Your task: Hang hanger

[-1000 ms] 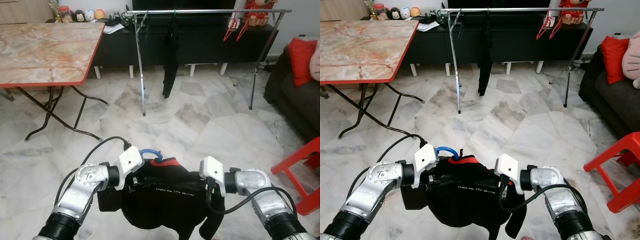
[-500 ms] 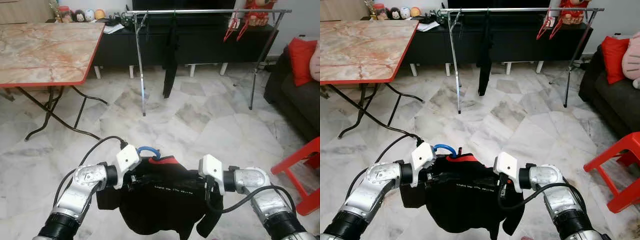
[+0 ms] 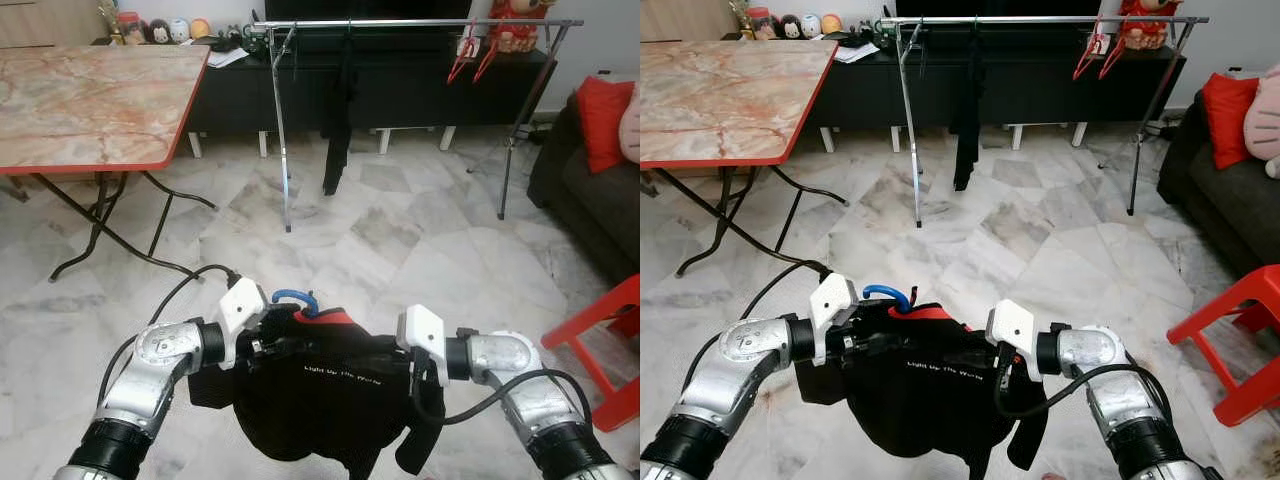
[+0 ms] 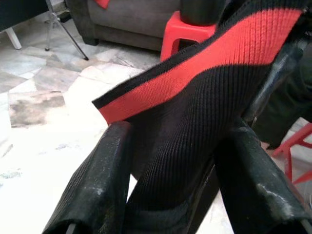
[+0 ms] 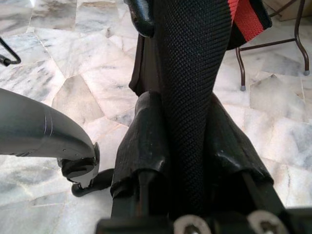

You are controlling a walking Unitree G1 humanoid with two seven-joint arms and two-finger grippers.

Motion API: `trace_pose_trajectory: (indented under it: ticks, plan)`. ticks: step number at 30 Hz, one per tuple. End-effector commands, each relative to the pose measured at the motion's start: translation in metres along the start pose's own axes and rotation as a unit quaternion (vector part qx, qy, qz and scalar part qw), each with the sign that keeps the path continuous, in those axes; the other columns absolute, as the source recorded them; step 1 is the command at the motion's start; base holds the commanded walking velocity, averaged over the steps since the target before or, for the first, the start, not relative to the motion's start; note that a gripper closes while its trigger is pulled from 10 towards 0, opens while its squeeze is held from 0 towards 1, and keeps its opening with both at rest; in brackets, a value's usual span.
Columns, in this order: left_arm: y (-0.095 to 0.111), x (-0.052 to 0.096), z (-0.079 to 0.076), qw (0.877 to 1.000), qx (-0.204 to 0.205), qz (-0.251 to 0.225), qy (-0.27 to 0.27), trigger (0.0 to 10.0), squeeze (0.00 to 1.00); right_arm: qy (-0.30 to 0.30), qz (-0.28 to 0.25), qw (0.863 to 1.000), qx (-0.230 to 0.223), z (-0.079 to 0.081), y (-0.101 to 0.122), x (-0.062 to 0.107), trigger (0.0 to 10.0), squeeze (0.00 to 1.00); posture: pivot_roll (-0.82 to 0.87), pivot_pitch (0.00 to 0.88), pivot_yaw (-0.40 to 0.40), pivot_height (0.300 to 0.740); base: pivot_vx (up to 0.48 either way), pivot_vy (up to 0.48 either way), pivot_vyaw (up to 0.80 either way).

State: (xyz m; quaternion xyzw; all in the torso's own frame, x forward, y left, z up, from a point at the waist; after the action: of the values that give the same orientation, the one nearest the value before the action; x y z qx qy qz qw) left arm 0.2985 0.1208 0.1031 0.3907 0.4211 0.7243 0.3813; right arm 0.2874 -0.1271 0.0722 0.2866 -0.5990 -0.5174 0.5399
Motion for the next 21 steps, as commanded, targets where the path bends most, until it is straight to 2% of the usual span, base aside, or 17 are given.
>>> trace_pose_trajectory:
  ticks: [1, 11, 15, 21]
  plan:
    - [-0.009, 0.017, 0.003, 0.999, 0.005, 0.032, -0.001, 10.0, 0.00, 0.005, -0.024, 0.999, 0.020, 0.000, 0.012, 0.006, 10.0, 0.00, -0.03, 0.000, -0.053, 0.740, 0.000, 0.000, 0.00]
    - [-0.001, 0.018, 0.000, 1.000, -0.002, 0.017, -0.018, 10.0, 0.00, 0.012, -0.007, 1.000, -0.001, 0.005, -0.002, 0.006, 10.0, 0.00, -0.03, 0.000, -0.055, 0.740, 0.000, 0.000, 0.00]
    - [-0.002, 0.018, -0.001, 0.999, -0.015, 0.026, -0.025, 10.0, 0.00, 0.023, -0.002, 1.000, -0.007, 0.008, -0.005, 0.006, 10.0, 0.00, -0.02, 0.000, -0.057, 0.740, 0.000, 0.000, 0.00]
    - [-0.005, 0.015, 0.002, 0.999, -0.027, 0.031, -0.007, 10.0, 0.00, 0.045, 0.010, 0.999, -0.011, 0.013, -0.006, 0.008, 10.0, 0.00, -0.03, 0.000, -0.055, 0.740, 0.000, 0.000, 0.00]
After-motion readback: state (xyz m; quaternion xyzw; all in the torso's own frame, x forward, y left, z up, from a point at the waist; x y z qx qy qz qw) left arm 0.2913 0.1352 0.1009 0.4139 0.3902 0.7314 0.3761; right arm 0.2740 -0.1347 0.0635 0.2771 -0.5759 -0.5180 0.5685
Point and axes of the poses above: a point about 5 cm out from each wrist's last joint towards the gripper, its own x axis pointing back from the gripper into the wrist, its own y axis along the axis of the wrist's last joint, z = x × y, the point moved 3 cm from there along -x, pointing out of the wrist towards the gripper, and after that the axes turned 13 degrees about -x, right-handed, at the moved point
